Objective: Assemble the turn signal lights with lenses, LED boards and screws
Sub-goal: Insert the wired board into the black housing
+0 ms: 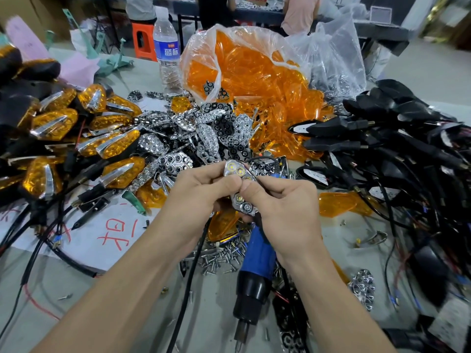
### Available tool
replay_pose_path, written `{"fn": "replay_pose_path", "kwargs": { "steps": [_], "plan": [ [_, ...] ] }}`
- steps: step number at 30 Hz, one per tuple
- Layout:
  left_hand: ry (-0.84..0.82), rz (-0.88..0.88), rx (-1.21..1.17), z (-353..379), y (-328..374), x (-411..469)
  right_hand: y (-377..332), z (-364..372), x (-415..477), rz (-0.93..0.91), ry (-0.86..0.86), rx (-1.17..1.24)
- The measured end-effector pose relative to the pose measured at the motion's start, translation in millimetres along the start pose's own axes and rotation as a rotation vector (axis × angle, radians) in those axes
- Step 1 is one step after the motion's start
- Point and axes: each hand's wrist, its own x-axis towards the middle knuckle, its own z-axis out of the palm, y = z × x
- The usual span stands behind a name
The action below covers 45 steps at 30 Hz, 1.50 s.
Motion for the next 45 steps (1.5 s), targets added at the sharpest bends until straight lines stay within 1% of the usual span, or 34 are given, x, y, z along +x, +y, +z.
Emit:
{"fn": "replay_pose_path", "kwargs": {
  "steps": [4, 9, 11, 12, 13, 14, 15, 16, 18, 19, 21, 22, 24, 26, 28, 29, 30, 32, 34, 35, 36, 37, 40, 43, 45],
  "plan": [
    [0.03, 0.028, -0.017, 0.8, 0.3, -1.2, 0.0, 1.1, -0.2, -0.027, -0.011, -0.029],
    [0.025, 0.031, 0.021, 1.2, -0.2, -1.0, -4.8, 3.0, -2.0, -0.027, 0.034, -0.027],
    [0.044, 0.025, 0.032, 1.1, -0.4, -0.4, -12.8, -2.2, -0.8, -0.063, -0.022, -0.189],
    [0.063, 0.02, 0.038, 1.7, -0.9, -0.1, -19.5, -7.4, 0.9, -0.06, -0.091, -0.305],
    [0.084, 0.01, 0.039, 2.8, -1.6, 0.0, -27.3, -14.9, 2.1, -0.031, -0.165, -0.398],
    [0.107, -0.007, 0.036, 4.4, -2.3, 0.8, -34.5, -25.0, 4.0, -0.003, -0.194, -0.457],
    [0.13, -0.028, 0.034, 5.8, -2.9, 1.8, -41.3, -37.8, 6.1, 0.009, -0.159, -0.496],
    [0.15, -0.054, 0.032, 7.3, -3.2, 2.7, -47.2, -52.5, 7.7, -0.005, -0.086, -0.542],
    [0.174, -0.095, 0.03, 9.2, -3.5, 4.4, -56.1, -82.6, 5.7, -0.026, 0.027, -0.738],
    [0.179, -0.108, 0.026, 9.7, -3.5, 5.0, -58.3, -95.4, 2.9, -0.005, 0.035, -0.874],
    [0.188, -0.125, 0.018, 10.6, -2.9, 5.2, -58.0, -109.6, -4.9, 0.109, -0.028, -1.082],
    [0.189, -0.129, 0.016, 11.2, -2.4, 4.9, -55.2, -111.4, -10.6, 0.181, -0.074, -1.129],
    [0.175, -0.139, 0.014, 11.8, -1.5, 3.3, -44.7, -106.9, -22.2, 0.286, -0.109, -1.192],
    [0.158, -0.153, 0.028, 12.0, -1.4, 2.0, -29.5, -97.9, -31.1, 0.29, -0.066, -1.255],
    [0.136, -0.159, 0.055, 12.7, -2.1, 1.0, -18.6, -88.2, -32.7, 0.241, -0.009, -1.236],
    [0.127, -0.161, 0.067, 13.2, -2.5, 0.6, -14.7, -85.4, -30.4, 0.216, 0.019, -1.182],
    [0.12, -0.162, 0.077, 13.8, -3.1, 0.2, -13.0, -83.3, -27.4, 0.2, 0.054, -1.106],
    [0.109, -0.161, 0.085, 14.1, -3.7, -0.4, -12.0, -83.1, -21.5, 0.158, 0.199, -0.89],
    [0.102, -0.152, 0.078, 13.7, -3.5, -0.2, -18.7, -82.8, -18.0, 0.011, 0.396, -0.708],
    [0.104, -0.148, 0.08, 13.2, -3.8, 0.4, -23.1, -80.8, -16.4, -0.079, 0.467, -0.637],
    [0.112, -0.144, 0.086, 13.3, -4.6, 1.1, -27.4, -76.7, -13.6, -0.158, 0.499, -0.569],
    [0.125, -0.143, 0.094, 13.2, -5.8, 2.0, -30.7, -70.3, -10.0, -0.221, 0.498, -0.511],
    [0.152, -0.148, 0.107, 14.1, -8.8, 4.2, -34.8, -42.2, 0.6, -0.376, 0.446, -0.453],
    [0.123, -0.13, 0.087, 14.6, -7.9, 3.1, -35.2, -14.4, 1.6, -0.49, 0.416, -0.339],
    [0.116, -0.112, 0.059, 13.6, -6.4, 2.7, -27.8, -4.9, -5.0, -0.545, 0.382, -0.397]
  ]
}}
